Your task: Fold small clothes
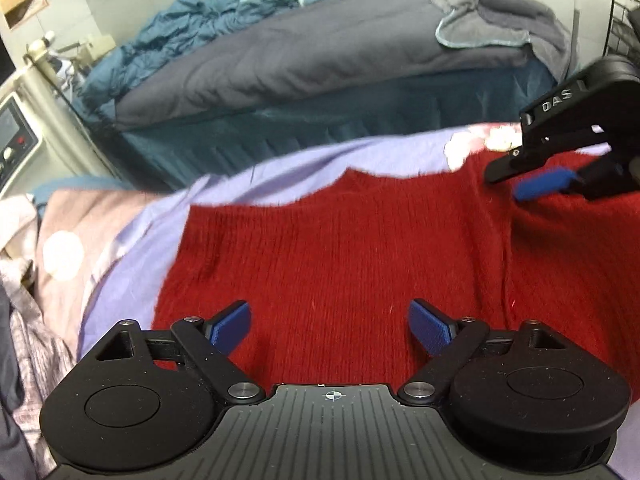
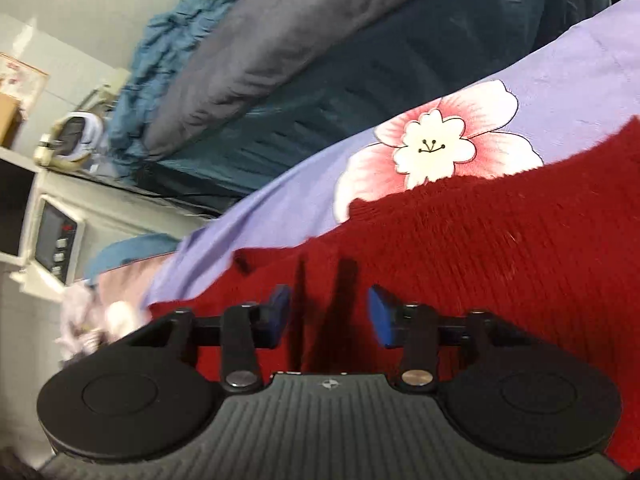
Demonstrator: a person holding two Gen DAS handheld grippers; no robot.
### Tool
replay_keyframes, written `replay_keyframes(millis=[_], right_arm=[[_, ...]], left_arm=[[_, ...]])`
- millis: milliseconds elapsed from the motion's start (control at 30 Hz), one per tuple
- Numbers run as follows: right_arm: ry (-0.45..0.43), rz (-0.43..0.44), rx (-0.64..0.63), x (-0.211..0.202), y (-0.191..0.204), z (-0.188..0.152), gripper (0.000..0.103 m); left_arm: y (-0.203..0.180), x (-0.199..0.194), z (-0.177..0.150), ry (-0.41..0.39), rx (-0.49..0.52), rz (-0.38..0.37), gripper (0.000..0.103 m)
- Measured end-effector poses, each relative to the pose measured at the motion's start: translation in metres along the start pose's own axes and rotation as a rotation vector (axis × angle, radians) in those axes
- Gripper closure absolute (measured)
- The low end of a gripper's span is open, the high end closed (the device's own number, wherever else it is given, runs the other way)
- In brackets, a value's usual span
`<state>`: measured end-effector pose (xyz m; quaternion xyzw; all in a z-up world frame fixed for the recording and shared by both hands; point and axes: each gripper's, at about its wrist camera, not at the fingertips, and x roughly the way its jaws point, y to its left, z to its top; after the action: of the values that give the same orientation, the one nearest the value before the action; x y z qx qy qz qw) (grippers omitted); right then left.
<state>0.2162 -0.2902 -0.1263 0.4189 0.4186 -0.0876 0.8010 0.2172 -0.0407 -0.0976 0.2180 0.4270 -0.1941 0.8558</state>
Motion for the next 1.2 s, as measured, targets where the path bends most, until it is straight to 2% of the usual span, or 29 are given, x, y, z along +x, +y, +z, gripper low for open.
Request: replay_keyframes(millis=[100,200,267,367,467,533,567,600,700,833,900,967,1000,1067,1100,1133,1167,1200], right_arm=[[-0.039,0.065,0.01,-0.013,0.0,-0.003,0.098],[-0.111,0.02,-0.075,-0.044,0.012,-0.005,0.098],[-0.115,0.096,-0.136,-0.051,0.024,-0.006,0.098],[-0.067,0.106,-0.184,-0.033,0.047,-0.001,0.098],[0.001,0.017,-0.143,0.013,0.057,0.003,0.097],[0.022,-0.058,-0.161,0.038,0.06,-0.002,0.086],[0.033,-0.111,-0.19,0.05,0.061,-0.006,0.063],[0.037,-0.138,-0.209,0.058,0.06,-0.01,0.058],[-0.012,-0.129,-0.197,0.044,0.06,-0.019,0.057],[-0.129,-0.006,-0.218,-0.007,0.065,-0.031,0.045],[-0.16,-0.001,-0.245,-0.029,0.063,-0.036,0.044],[-0.143,-0.004,-0.279,-0.039,0.059,-0.042,0.045],[-0.124,0.023,-0.289,-0.04,0.058,-0.045,0.045],[-0.01,0.12,-0.282,-0.031,0.049,-0.052,0.046],[0.053,0.144,-0.229,-0.02,0.041,-0.055,0.043],[0.085,0.124,-0.155,-0.01,0.03,-0.058,0.043],[0.101,0.09,-0.103,-0.003,0.019,-0.061,0.042],[0.118,0.092,-0.066,0.007,0.009,-0.064,0.042]], left_arm=[[0.01,0.008,-0.007,0.033,-0.044,-0.008,0.0],[0.022,0.013,-0.014,0.045,-0.105,-0.027,0.0],[0.024,0.018,-0.017,0.054,-0.125,-0.028,0.0],[0.023,0.019,-0.018,0.057,-0.138,-0.022,0.0],[0.024,0.015,-0.016,0.06,-0.128,-0.015,0.0],[0.025,0.008,-0.017,0.062,-0.116,-0.01,0.0],[0.028,0.005,-0.019,0.064,-0.121,-0.003,0.0],[0.03,0.002,-0.021,0.066,-0.132,-0.002,0.0],[0.042,-0.008,-0.03,0.07,-0.185,-0.019,0.0],[0.056,-0.021,-0.041,0.061,-0.253,-0.017,0.0],[0.057,-0.026,-0.046,0.063,-0.27,-0.022,0.0],[0.055,-0.029,-0.05,0.067,-0.27,-0.027,0.0],[0.054,-0.03,-0.051,0.071,-0.27,-0.03,0.0],[0.049,-0.031,-0.054,0.078,-0.272,-0.042,0.0],[0.045,-0.032,-0.055,0.081,-0.271,-0.046,0.0],[0.041,-0.032,-0.055,0.085,-0.265,-0.05,0.0],[0.036,-0.034,-0.055,0.089,-0.255,-0.054,0.0],[0.033,-0.035,-0.055,0.09,-0.245,-0.061,0.0]])
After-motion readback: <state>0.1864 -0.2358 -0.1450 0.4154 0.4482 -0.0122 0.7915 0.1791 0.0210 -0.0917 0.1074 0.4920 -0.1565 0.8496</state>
